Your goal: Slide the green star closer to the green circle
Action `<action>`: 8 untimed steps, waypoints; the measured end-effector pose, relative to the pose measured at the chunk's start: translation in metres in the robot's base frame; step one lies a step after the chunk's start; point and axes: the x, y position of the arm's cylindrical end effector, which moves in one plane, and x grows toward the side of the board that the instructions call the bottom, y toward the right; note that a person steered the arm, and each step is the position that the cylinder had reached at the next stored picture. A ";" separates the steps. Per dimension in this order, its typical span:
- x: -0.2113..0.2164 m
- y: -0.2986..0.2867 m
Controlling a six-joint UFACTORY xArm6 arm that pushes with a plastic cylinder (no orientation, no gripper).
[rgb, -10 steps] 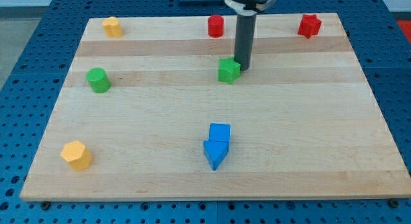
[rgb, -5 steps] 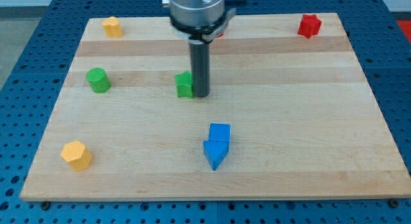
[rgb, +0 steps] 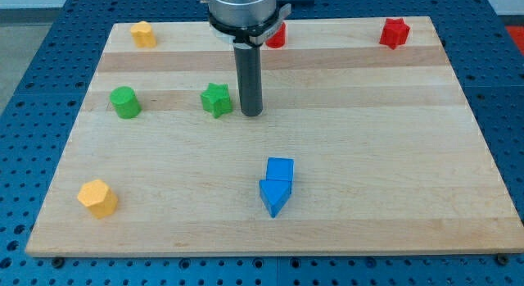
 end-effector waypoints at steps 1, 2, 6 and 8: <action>-0.006 -0.004; -0.006 -0.020; -0.006 -0.095; -0.006 -0.117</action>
